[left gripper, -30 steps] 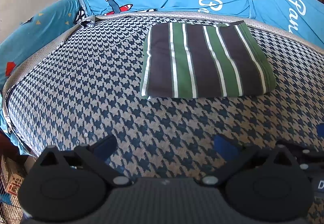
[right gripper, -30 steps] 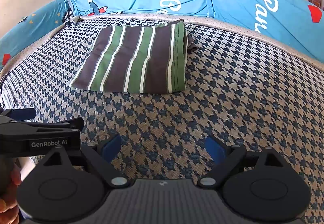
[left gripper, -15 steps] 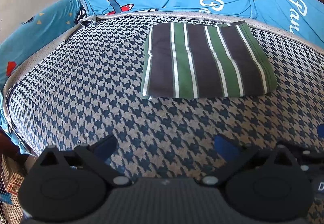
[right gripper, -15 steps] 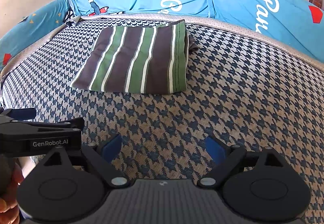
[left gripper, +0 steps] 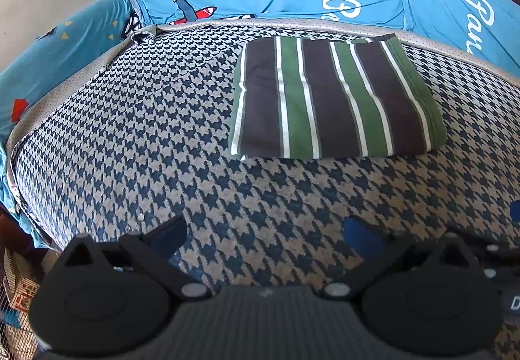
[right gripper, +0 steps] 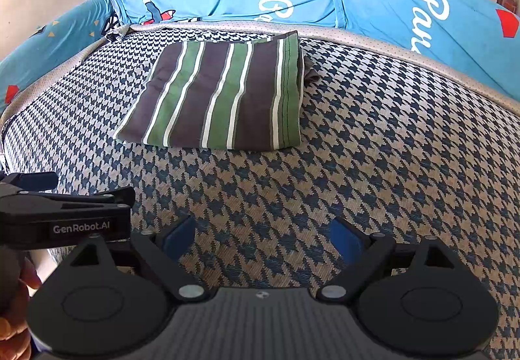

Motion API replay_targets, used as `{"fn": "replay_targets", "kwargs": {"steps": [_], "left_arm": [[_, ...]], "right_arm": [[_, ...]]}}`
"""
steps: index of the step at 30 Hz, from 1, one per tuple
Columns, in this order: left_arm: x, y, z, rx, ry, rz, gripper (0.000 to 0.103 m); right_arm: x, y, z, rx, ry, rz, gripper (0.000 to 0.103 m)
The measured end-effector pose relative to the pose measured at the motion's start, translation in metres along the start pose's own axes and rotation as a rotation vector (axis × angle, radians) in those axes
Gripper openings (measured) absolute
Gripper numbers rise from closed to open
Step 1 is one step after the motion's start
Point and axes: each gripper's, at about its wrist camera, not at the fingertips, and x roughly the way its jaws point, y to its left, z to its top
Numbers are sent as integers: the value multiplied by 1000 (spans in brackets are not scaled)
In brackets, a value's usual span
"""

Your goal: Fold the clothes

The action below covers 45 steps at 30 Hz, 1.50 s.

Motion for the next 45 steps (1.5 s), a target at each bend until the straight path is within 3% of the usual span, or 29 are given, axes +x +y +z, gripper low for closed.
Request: {"fn": "replay_targets", "kwargs": {"steps": [45], "left_arm": [[2,4,-1,-16,25,1,103]], "right_arm": [[-4,-3,4,-19,-7,14,90]]}}
